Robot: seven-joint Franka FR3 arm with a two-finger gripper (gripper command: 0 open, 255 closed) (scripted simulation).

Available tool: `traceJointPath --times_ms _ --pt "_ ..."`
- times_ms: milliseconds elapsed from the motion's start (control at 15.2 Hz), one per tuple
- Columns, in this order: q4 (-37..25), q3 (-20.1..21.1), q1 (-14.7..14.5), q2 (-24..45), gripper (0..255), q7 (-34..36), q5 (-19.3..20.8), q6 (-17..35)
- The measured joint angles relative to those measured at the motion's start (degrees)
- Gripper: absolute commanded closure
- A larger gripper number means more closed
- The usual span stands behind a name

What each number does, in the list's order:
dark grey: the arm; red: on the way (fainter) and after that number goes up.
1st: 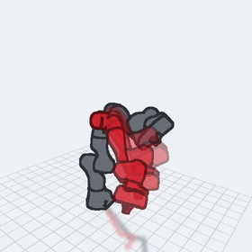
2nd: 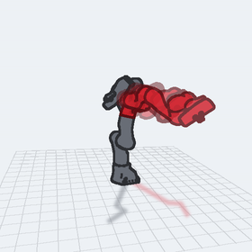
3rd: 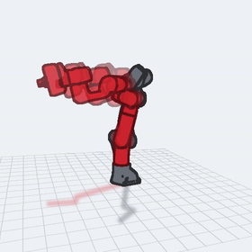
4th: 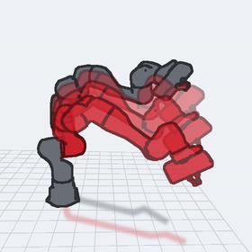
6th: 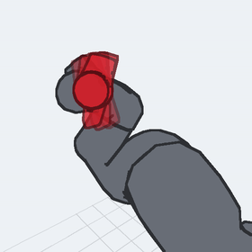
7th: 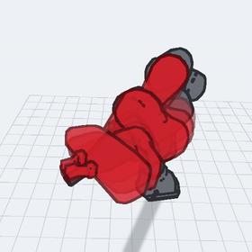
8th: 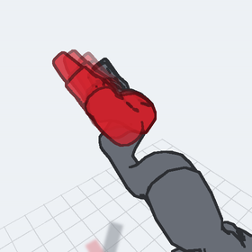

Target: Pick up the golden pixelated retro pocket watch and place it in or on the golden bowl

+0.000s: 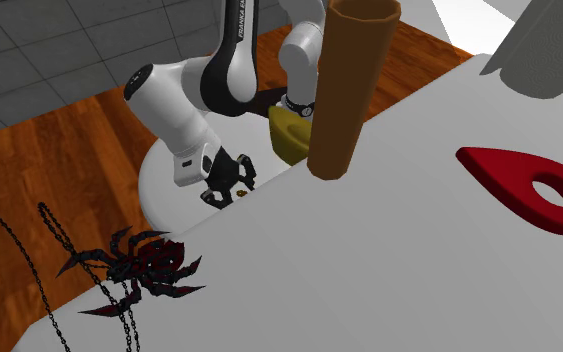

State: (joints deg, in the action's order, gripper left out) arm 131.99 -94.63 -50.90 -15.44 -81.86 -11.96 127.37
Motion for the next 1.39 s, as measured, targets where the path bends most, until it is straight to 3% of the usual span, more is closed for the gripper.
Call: traceJointPath --times_ms 132,396,792,1386 --pt "-0.3 2.0 2.0 0.6 255 -0.1 -0.5 -0.9" --pt "-1.4 9.0 8.9 1.2 255 0.4 -1.0 -3.7" --pt "-3.4 17.4 16.6 -0.8 255 3.4 1.3 -7.5" --pt "-7.3 24.7 22.2 -4.2 255 8.2 4.5 -13.5"
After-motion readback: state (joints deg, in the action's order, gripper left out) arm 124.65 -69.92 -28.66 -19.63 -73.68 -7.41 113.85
